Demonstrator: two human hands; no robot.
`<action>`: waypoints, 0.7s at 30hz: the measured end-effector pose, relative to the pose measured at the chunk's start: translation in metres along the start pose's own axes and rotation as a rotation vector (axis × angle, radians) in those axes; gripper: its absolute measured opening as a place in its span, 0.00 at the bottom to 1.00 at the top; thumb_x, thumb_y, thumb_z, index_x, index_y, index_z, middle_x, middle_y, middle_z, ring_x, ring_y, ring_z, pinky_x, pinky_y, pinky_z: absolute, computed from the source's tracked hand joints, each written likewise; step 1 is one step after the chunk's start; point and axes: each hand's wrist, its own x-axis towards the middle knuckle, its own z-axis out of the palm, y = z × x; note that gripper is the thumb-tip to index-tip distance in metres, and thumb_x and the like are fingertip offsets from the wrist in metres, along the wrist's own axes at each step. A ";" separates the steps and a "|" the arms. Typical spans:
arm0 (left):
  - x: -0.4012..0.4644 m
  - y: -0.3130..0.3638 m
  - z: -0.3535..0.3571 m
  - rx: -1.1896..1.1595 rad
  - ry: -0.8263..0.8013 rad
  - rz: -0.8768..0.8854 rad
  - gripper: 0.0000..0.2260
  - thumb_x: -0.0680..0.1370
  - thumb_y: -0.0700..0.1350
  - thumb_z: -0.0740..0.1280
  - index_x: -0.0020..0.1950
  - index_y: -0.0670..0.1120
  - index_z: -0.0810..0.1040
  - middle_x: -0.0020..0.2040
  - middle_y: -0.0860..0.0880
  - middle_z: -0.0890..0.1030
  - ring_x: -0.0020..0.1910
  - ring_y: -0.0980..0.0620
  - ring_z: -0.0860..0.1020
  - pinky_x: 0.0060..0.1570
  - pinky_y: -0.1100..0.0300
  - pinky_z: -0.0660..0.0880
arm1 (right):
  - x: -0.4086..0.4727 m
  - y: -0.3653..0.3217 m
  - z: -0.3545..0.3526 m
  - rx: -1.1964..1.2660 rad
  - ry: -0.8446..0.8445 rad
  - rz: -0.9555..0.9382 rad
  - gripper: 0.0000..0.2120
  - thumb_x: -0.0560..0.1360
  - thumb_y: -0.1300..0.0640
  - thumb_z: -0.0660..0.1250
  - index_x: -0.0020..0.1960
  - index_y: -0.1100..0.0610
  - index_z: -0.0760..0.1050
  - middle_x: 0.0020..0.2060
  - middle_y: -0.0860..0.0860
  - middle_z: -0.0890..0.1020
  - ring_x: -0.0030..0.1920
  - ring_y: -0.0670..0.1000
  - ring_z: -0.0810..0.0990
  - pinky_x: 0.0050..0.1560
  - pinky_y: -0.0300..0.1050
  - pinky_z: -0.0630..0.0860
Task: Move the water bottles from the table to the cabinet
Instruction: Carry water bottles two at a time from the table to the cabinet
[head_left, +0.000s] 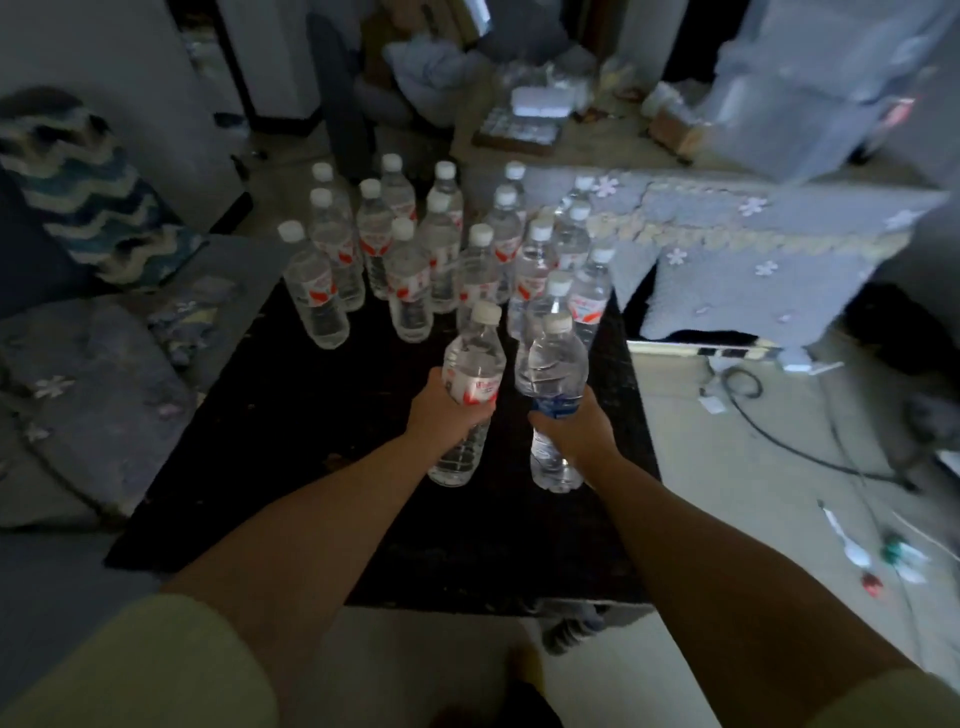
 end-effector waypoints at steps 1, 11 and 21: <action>-0.003 0.004 0.007 0.006 -0.017 0.026 0.28 0.66 0.50 0.78 0.61 0.49 0.69 0.55 0.51 0.78 0.50 0.51 0.78 0.48 0.58 0.72 | -0.006 0.001 -0.011 0.001 0.032 0.011 0.30 0.67 0.53 0.76 0.66 0.55 0.69 0.55 0.53 0.81 0.55 0.55 0.80 0.55 0.47 0.75; -0.054 0.075 0.116 0.053 -0.368 0.267 0.29 0.65 0.48 0.78 0.64 0.48 0.71 0.55 0.49 0.81 0.53 0.48 0.80 0.57 0.50 0.77 | -0.074 0.048 -0.150 0.095 0.419 0.154 0.27 0.67 0.54 0.76 0.63 0.57 0.71 0.53 0.53 0.81 0.49 0.53 0.78 0.48 0.44 0.73; -0.168 0.140 0.288 0.162 -0.638 0.434 0.30 0.66 0.52 0.78 0.64 0.47 0.72 0.59 0.48 0.80 0.57 0.46 0.78 0.55 0.58 0.74 | -0.173 0.142 -0.303 0.226 0.745 0.313 0.27 0.67 0.57 0.75 0.64 0.55 0.70 0.52 0.53 0.80 0.51 0.55 0.79 0.51 0.48 0.72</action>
